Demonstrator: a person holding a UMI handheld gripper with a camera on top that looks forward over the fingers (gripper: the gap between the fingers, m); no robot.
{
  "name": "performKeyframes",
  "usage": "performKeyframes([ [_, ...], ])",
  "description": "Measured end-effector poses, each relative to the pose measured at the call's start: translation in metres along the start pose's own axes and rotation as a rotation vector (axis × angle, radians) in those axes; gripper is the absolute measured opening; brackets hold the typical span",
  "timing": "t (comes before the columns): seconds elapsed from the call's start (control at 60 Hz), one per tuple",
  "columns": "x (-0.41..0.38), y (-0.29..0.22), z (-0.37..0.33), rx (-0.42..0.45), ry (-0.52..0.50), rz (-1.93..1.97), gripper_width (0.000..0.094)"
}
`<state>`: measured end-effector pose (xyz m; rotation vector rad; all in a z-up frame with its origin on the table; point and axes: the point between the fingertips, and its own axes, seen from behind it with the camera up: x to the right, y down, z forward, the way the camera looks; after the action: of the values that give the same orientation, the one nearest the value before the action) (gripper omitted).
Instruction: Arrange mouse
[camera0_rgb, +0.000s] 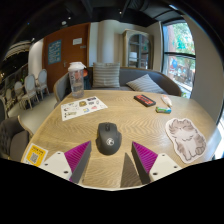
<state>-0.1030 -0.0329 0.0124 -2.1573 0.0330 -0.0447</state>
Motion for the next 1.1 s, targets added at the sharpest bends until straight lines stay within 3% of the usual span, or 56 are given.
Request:
performKeyframes([
  [0.117, -0.021, -0.013, 0.033, -0.009, -0.068, -0.018, 0.0846],
  [0.267, -0.014, -0.023, 0.075, -0.069, -0.009, -0.092, 0.0806],
  [0.333, -0.008, -0.022, 0.087, -0.089, 0.029, -0.091, 0.0687],
  [0.367, -0.011, -0.027, 0.093, -0.073, 0.024, -0.075, 0.0530],
  [0.467, -0.006, -0.029, 0.097, -0.074, 0.058, -0.097, 0.0399],
  [0.567, -0.007, -0.028, 0.091, -0.088, 0.057, -0.130, 0.0343],
  [0.65, 0.003, -0.036, 0.073, -0.059, 0.048, -0.122, 0.0336],
  [0.883, 0.165, -0.084, 0.007, 0.014, 0.255, -0.114, 0.0336],
  [1.1, 0.311, -0.031, 0.019, -0.097, 0.325, -0.062, 0.0365],
])
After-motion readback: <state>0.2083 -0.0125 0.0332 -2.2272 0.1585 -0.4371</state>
